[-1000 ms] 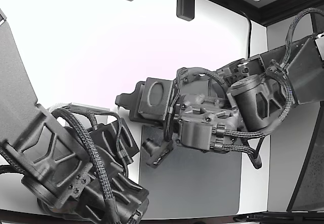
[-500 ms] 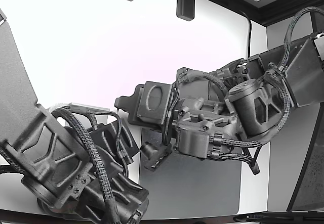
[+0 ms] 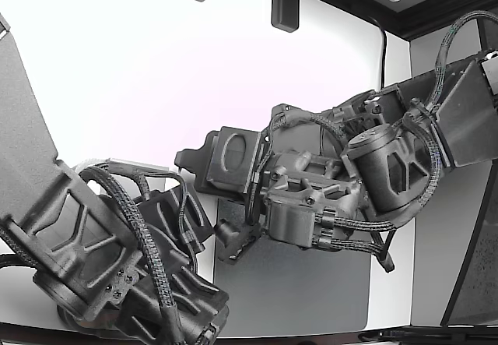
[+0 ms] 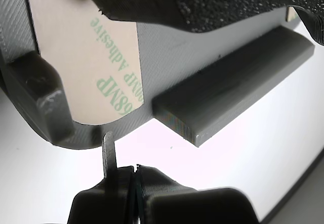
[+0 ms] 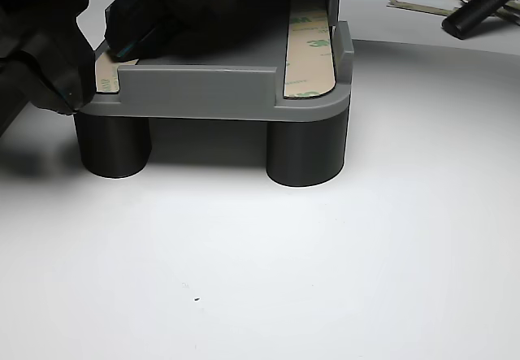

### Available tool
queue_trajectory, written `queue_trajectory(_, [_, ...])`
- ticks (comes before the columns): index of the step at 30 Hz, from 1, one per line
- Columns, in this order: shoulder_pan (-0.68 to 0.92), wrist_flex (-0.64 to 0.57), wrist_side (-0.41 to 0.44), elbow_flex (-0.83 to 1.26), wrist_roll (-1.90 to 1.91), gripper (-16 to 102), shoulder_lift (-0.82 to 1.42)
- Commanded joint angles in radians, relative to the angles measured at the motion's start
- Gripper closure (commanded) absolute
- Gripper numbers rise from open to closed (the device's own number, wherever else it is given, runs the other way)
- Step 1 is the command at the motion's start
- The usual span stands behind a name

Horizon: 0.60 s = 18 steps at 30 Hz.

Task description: Peel off protective film from adhesive tape.

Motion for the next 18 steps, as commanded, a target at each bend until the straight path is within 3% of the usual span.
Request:
queue_trajectory(1, [-0.006, -0.009, 0.005, -0.028, 0.0, 97, 0.014])
queue_trajectory(18, [-0.005, -0.02, 0.009, -0.021, 0.002, 97, 0.005])
